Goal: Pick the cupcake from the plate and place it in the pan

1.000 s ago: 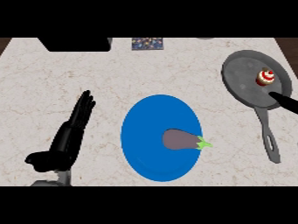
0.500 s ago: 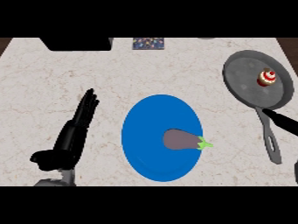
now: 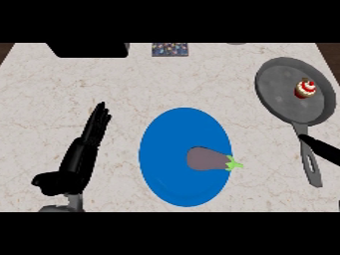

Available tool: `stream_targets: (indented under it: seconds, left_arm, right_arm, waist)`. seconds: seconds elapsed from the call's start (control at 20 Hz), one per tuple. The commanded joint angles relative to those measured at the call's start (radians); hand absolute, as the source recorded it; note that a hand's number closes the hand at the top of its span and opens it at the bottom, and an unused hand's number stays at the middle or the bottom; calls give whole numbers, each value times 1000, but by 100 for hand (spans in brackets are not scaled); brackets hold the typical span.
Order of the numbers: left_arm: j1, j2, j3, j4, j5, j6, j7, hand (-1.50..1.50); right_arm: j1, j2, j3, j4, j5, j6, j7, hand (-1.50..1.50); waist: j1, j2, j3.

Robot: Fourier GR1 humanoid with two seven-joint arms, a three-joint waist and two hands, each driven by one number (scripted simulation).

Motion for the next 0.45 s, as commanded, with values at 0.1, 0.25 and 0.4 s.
stream_targets:
  seconds: [0.1,0.25,0.4]
  left_arm:
    - [-79,-17,26,39,-9,-5,39,0]
    - [11,-28,-7,-24,-19,-3,11,0]
    - [-13,8,28,-65,3,-24,73,0]
  right_arm:
    - [36,30,51,-12,36,-51,1,-150]
    - [10,-26,42,-23,58,-51,47,-150]
    - [23,-28,53,0,119,-104,42,-150]
  waist:
    - [0,0,0]
    - [1,0,0]
    - [2,0,0]
